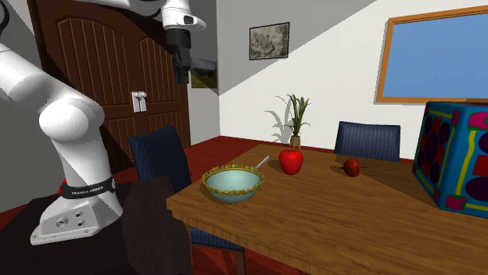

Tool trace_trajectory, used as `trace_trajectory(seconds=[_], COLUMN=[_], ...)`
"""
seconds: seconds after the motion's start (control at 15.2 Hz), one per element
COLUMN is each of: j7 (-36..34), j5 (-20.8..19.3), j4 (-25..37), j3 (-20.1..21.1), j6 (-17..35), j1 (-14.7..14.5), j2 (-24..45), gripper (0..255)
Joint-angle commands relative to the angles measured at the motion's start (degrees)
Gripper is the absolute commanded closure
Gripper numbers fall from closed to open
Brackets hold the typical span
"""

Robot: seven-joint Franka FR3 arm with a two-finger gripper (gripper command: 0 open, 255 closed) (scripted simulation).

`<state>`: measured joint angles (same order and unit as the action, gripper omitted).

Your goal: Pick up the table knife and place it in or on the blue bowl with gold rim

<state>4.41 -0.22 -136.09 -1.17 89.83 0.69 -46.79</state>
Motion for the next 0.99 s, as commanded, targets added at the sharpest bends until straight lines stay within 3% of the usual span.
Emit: trace_trajectory(seconds=[0.0, 0.46, 0.92], j7=[0.0, 7.4, 14.8], j5=[0.0, -1.4, -1.4], j4=[0.0, -2.5, -0.7], j3=[0.0, -2.9, -5.2], j6=[0.0, 13.8, 26.3], j1=[0.0, -1.7, -3.6], j2=[0.0, 10.9, 24.6], gripper=[0, 0, 0])
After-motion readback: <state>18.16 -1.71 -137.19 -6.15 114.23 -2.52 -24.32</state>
